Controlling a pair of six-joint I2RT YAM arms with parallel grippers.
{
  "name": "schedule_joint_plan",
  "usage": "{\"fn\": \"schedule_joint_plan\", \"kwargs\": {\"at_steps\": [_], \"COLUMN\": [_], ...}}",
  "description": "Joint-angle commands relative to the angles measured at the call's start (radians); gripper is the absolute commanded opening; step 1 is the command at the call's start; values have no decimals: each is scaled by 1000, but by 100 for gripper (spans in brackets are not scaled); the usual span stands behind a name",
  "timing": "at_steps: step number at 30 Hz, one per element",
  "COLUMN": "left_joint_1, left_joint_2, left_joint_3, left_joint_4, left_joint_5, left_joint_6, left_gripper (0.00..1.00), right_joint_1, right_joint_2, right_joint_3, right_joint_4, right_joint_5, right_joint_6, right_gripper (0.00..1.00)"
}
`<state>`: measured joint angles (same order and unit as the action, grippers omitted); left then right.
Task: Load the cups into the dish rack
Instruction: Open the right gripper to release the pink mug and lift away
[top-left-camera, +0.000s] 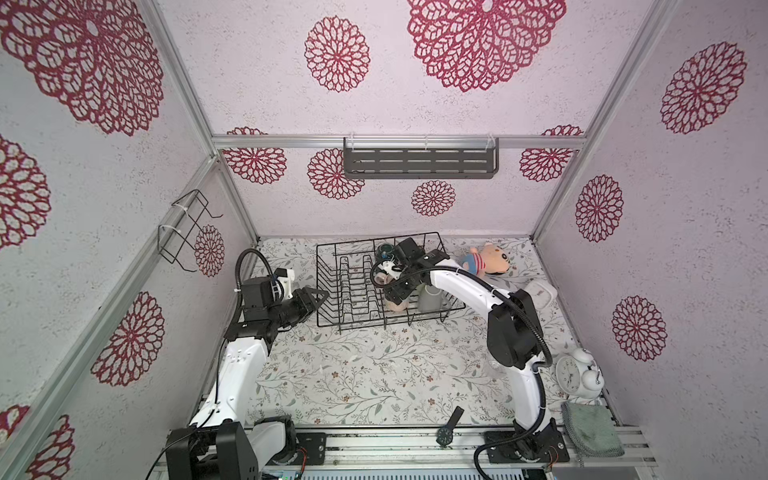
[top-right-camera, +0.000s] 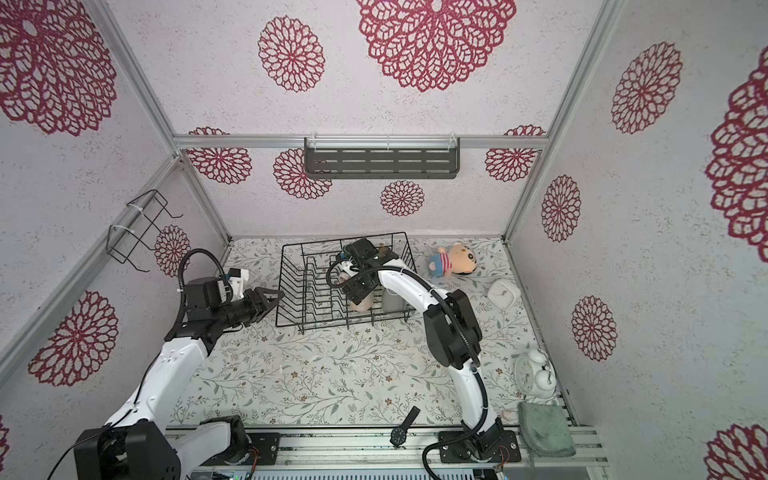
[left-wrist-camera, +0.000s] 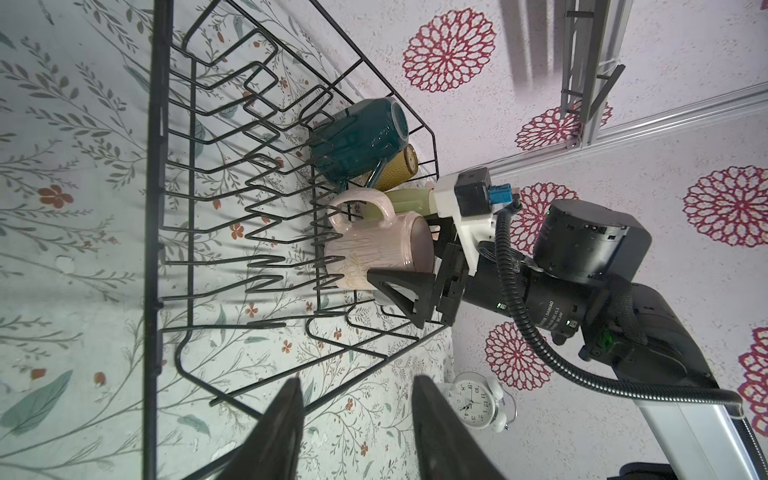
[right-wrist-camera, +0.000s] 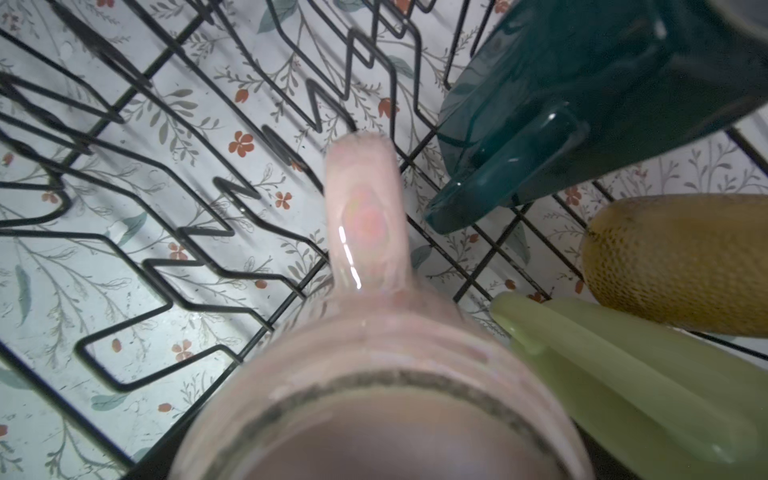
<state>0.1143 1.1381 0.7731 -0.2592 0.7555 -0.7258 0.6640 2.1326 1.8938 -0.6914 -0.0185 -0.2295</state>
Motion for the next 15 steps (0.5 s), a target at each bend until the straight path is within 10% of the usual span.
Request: {"fn": "schedule_joint_plan", "kwargs": {"at_steps": [1, 15], "left_joint_1": [11, 11], "left_joint_2": [-1, 34], "left_joint_3": [20, 26], "left_joint_4": [19, 45], "left_joint_5": [14, 23], "left_joint_6": [7, -13], "left_gripper": [46, 46], "right_joint_1": [-6, -30], "right_joint_2": [-40, 62], "right_joint_3": [57, 178], "right_joint_4": [87, 68], "right_joint_5": [40, 35], "right_joint_6": [30, 38], "right_gripper": [74, 78]}}
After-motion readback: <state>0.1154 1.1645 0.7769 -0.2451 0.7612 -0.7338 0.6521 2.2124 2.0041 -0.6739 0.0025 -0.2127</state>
